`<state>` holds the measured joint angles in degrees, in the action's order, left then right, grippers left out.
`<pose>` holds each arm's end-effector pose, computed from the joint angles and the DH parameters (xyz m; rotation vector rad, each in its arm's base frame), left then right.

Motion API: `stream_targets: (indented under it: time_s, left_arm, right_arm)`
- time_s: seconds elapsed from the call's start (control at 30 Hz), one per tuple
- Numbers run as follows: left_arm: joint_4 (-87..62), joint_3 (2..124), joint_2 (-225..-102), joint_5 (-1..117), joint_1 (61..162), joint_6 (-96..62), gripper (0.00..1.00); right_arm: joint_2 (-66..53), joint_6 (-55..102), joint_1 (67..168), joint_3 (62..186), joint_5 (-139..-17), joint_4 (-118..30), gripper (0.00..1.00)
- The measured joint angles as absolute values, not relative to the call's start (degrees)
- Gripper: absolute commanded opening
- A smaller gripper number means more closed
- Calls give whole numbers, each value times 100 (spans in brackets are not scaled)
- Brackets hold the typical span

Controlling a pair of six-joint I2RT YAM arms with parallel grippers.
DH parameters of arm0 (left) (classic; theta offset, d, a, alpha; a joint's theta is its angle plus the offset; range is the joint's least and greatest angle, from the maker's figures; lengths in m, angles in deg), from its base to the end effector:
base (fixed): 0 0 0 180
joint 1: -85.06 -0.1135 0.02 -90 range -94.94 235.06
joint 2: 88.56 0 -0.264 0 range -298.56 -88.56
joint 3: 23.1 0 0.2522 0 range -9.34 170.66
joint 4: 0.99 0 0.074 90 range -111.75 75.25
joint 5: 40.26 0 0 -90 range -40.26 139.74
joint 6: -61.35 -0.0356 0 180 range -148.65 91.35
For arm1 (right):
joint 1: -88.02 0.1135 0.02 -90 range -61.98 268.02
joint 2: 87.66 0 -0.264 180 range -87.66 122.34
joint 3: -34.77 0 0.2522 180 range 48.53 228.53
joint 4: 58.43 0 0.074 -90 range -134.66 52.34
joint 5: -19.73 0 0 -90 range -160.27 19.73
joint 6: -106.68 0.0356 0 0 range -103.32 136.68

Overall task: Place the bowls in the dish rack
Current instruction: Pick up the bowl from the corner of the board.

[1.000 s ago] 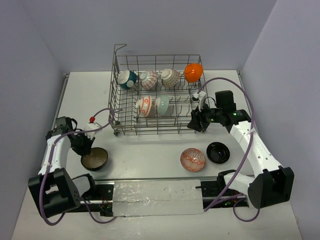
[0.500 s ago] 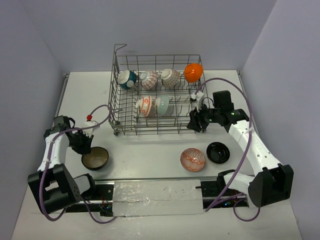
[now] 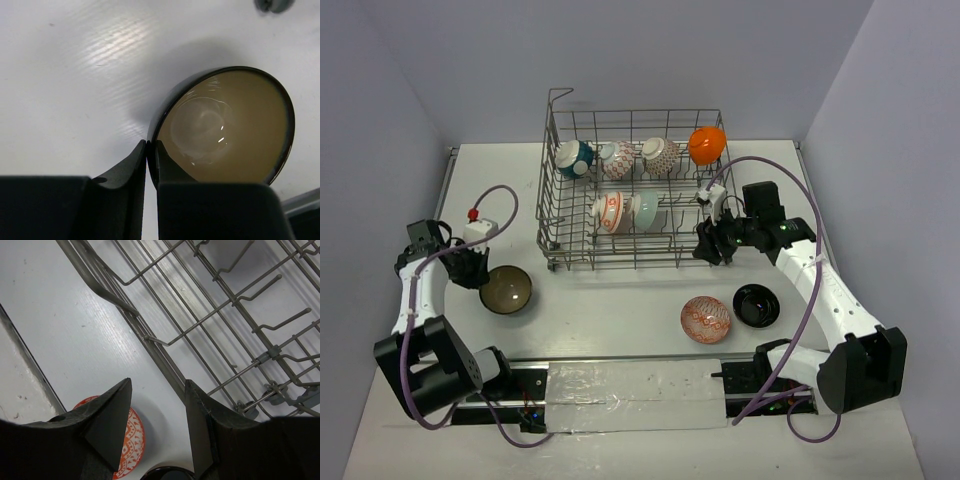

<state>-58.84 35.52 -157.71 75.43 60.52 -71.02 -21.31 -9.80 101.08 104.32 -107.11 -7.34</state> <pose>0.2002 0.0745 0.2155 0.5102 2.5284 -0.2190 0.2237 0.0738 0.2934 -1.0410 2.0364 0.6483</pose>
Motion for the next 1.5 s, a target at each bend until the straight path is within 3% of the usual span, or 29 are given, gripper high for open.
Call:
stream_targets:
  time_s: [1.03,1.5]
  left_arm:
    - [-6118,4885,-15751,8164,5641,-5732,0]
    - [-7091,6509,-15388,8627,5696,-5347,0]
  right_arm:
    - [-2384,-1168,11065,10475,-10891,-857,55]
    - [-2411,-1777,11423,11883,-10895,-603,57]
